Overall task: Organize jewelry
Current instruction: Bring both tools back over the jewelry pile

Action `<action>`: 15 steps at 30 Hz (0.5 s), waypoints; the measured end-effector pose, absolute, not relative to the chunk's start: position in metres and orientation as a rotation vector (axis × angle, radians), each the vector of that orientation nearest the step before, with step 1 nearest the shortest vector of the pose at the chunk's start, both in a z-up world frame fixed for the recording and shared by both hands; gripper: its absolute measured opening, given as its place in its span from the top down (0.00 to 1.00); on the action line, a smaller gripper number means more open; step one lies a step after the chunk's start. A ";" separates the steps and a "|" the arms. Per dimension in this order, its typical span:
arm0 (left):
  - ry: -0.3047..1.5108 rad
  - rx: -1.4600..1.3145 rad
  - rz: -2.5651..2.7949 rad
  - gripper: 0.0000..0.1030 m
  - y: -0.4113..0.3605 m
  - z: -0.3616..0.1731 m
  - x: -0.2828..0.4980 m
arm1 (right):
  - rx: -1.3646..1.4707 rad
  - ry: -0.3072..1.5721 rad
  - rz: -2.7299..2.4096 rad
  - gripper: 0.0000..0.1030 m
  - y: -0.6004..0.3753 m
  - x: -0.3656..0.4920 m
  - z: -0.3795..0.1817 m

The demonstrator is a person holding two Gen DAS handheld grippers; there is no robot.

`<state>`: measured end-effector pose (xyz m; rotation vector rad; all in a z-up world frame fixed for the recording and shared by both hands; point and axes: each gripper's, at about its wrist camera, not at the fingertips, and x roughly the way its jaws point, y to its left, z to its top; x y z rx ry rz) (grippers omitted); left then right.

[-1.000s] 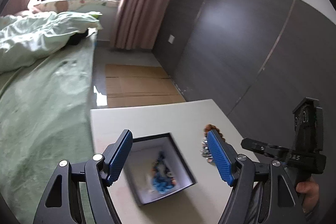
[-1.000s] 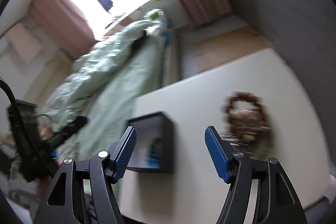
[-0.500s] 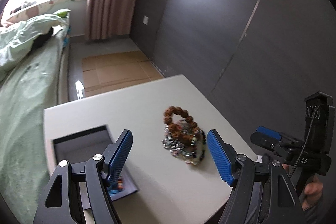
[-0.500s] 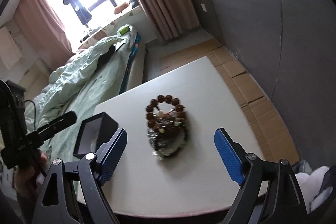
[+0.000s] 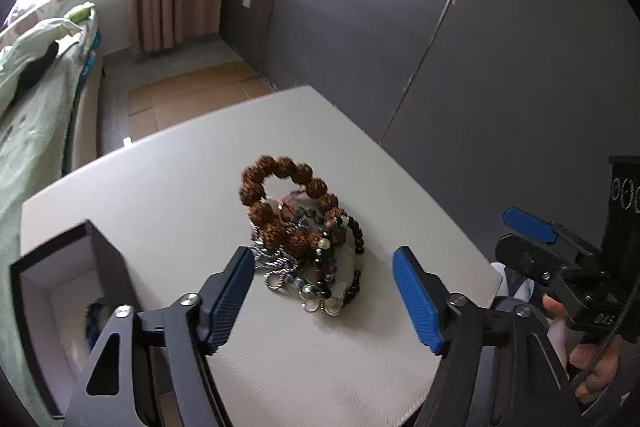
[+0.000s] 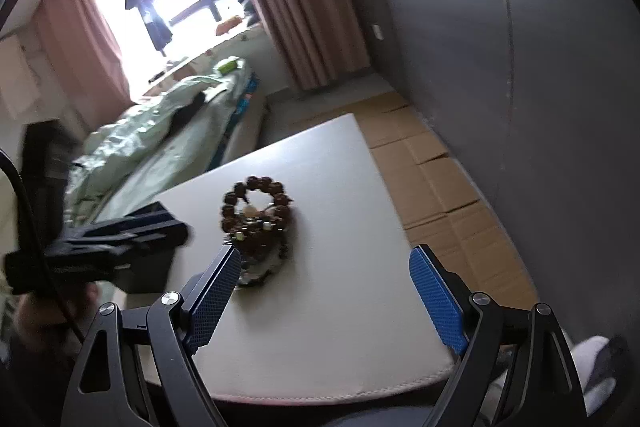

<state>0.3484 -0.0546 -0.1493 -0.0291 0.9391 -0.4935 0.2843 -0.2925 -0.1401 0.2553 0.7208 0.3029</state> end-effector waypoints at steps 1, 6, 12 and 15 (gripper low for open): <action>0.949 -0.025 -0.494 0.34 -0.057 -0.154 0.350 | 0.249 0.720 0.303 0.16 -0.292 0.285 -0.141; 0.987 -0.018 -0.474 0.44 -0.064 -0.174 0.359 | 0.229 0.754 0.318 0.00 -0.288 0.292 -0.149; 1.017 -0.031 -0.448 0.74 -0.063 -0.189 0.367 | 0.271 0.763 0.324 0.00 -0.291 0.294 -0.153; 1.011 -0.041 -0.454 0.92 -0.063 -0.187 0.366 | 0.286 0.757 0.335 0.00 -0.291 0.292 -0.153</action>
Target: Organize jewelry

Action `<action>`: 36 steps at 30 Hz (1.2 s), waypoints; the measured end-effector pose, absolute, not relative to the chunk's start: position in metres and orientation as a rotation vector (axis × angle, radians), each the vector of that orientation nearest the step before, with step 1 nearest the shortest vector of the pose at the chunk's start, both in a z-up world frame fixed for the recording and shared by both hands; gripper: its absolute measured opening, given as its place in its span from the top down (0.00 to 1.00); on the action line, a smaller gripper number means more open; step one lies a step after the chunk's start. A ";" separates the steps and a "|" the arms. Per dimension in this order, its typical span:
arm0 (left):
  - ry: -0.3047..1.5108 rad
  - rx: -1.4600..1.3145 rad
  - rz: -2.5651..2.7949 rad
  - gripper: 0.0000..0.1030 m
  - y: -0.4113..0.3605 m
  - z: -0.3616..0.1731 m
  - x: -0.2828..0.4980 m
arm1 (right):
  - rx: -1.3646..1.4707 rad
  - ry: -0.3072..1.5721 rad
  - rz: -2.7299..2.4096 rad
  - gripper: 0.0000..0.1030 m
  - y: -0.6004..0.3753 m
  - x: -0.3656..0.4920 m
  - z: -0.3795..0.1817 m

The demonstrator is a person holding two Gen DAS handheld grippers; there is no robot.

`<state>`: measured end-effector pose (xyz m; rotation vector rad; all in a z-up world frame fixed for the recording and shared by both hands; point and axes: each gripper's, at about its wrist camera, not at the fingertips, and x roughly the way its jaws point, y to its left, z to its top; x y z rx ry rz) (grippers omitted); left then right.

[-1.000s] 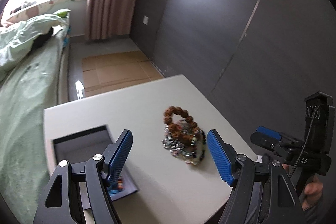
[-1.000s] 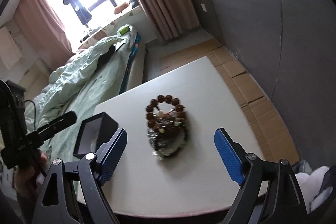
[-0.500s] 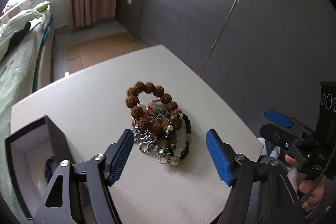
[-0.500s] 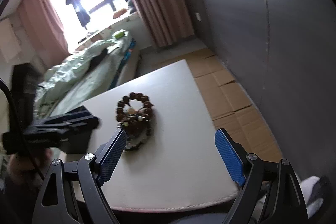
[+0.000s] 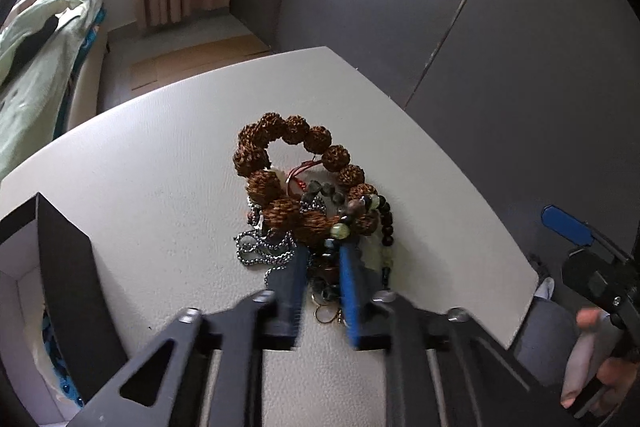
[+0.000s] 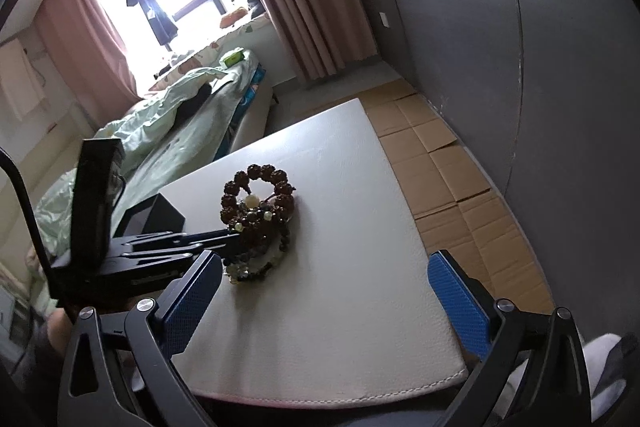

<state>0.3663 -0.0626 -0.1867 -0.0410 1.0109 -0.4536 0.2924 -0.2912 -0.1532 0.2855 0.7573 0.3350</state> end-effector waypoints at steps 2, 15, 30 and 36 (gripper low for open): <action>0.993 -0.043 -0.459 0.92 -0.062 -0.180 0.364 | 0.308 0.751 0.354 0.00 -0.292 0.292 -0.153; 0.866 -0.105 -0.500 0.92 -0.033 -0.123 0.342 | 0.329 0.785 0.419 0.23 -0.270 0.307 -0.146; 0.772 -0.215 -0.447 0.92 0.036 -0.087 0.341 | 0.346 0.944 0.423 0.51 -0.227 0.367 -0.164; 0.777 -0.238 -0.392 0.92 0.068 -0.093 0.343 | 0.298 1.003 0.380 0.53 -0.217 0.396 -0.175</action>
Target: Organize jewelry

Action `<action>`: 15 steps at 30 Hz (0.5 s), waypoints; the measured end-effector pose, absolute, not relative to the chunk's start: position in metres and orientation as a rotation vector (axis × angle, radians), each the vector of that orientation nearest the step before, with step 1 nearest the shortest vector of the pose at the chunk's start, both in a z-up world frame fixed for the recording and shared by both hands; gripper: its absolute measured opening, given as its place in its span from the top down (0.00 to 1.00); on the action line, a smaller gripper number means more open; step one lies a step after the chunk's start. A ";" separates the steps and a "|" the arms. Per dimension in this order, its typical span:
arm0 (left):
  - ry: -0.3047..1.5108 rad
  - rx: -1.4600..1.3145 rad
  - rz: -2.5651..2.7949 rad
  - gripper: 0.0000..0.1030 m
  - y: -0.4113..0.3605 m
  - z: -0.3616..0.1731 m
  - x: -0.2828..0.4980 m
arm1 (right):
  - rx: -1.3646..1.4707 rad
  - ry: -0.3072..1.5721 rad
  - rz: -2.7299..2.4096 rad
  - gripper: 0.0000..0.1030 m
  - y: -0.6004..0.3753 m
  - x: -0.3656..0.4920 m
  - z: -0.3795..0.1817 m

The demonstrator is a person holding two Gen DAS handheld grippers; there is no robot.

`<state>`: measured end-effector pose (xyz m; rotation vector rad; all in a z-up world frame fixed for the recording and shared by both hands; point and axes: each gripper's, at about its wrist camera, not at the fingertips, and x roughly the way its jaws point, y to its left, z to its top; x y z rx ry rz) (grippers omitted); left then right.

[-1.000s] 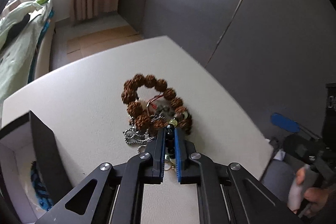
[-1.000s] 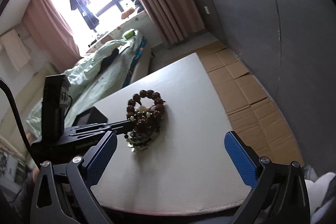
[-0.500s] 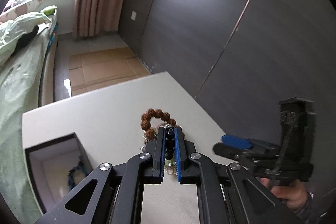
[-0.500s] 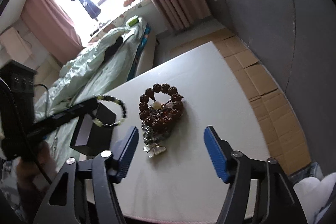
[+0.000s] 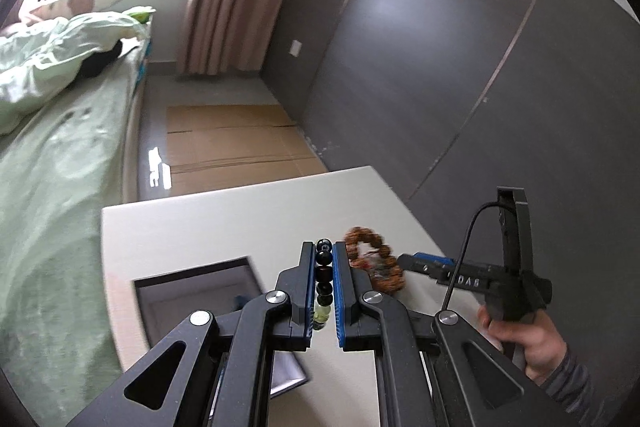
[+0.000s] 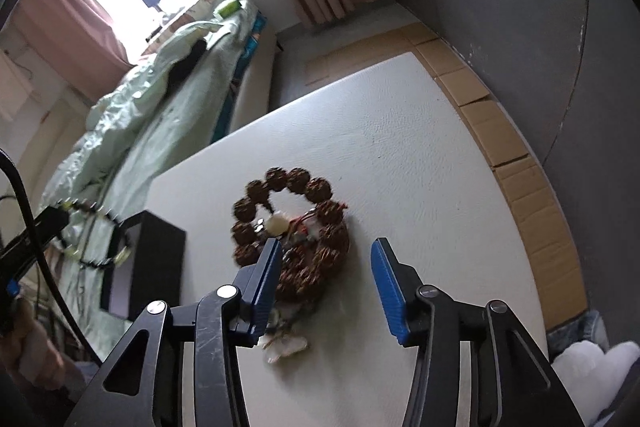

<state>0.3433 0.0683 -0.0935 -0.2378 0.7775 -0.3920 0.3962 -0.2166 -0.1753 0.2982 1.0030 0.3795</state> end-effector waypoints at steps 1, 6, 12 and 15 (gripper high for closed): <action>0.780 -0.245 -0.384 0.92 0.074 -0.095 0.344 | 0.291 1.009 0.376 0.54 -0.215 0.400 -0.177; 0.795 -0.270 -0.352 0.92 0.098 -0.104 0.344 | 0.215 1.039 0.366 0.57 -0.197 0.420 -0.182; 0.816 -0.295 -0.341 0.92 0.115 -0.109 0.342 | 0.123 1.068 0.334 0.65 -0.182 0.438 -0.188; 0.831 -0.318 -0.342 0.92 0.119 -0.109 0.343 | 0.113 1.079 0.347 0.76 -0.180 0.442 -0.188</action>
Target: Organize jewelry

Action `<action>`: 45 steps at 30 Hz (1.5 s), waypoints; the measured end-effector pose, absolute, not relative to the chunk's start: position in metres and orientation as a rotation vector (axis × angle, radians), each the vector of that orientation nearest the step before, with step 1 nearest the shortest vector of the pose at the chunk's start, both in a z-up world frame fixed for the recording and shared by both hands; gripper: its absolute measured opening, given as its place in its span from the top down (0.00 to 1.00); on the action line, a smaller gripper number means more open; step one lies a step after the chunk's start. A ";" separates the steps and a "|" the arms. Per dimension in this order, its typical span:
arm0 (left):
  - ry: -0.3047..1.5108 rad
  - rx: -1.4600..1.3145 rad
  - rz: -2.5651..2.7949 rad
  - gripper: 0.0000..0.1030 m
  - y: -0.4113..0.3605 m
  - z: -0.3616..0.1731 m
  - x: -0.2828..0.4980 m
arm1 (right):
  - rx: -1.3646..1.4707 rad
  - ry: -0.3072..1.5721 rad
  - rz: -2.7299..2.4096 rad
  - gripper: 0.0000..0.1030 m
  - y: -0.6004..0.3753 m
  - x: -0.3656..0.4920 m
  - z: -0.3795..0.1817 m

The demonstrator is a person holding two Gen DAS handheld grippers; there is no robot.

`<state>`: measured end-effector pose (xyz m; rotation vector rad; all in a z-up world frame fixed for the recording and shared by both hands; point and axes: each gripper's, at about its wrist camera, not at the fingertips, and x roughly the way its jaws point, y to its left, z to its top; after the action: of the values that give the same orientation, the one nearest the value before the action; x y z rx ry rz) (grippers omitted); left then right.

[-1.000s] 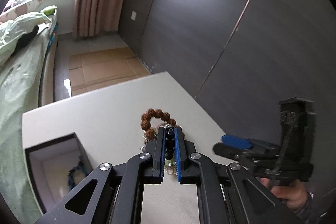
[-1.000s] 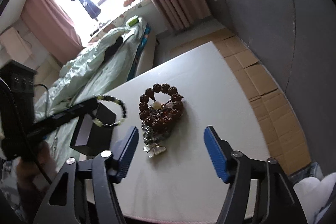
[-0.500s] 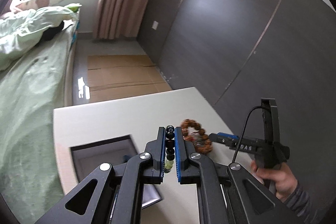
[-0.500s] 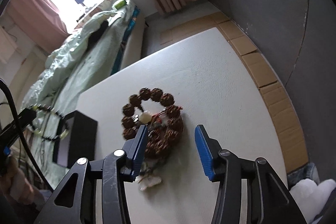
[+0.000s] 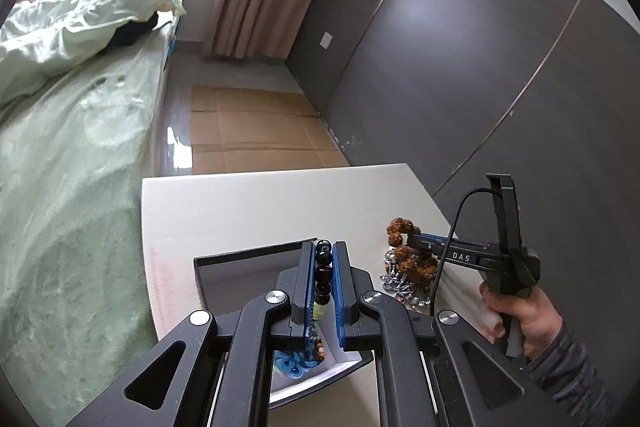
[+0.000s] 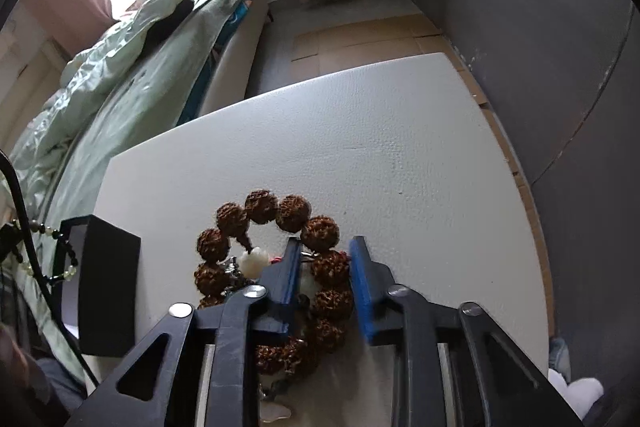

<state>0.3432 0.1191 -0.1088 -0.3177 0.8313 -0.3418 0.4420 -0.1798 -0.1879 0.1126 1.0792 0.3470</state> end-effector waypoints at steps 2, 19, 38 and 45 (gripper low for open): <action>0.844 -0.334 -0.342 0.91 0.122 -0.107 0.344 | 0.119 1.080 0.364 0.80 -0.181 0.442 -0.186; 0.796 -0.386 -0.300 0.37 0.152 -0.093 0.333 | 0.075 0.895 0.540 0.80 -0.146 0.399 -0.097; 0.775 -0.415 -0.259 0.37 0.180 -0.087 0.316 | 0.060 0.837 0.779 0.80 -0.051 0.360 -0.050; 0.782 -0.411 -0.259 0.37 0.179 -0.088 0.315 | 0.084 0.894 0.791 0.54 -0.037 0.364 -0.065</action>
<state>0.3151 0.1786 -0.0878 -0.4114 0.7825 -0.2591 0.3639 -0.0367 -0.0646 0.0843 0.8944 0.7909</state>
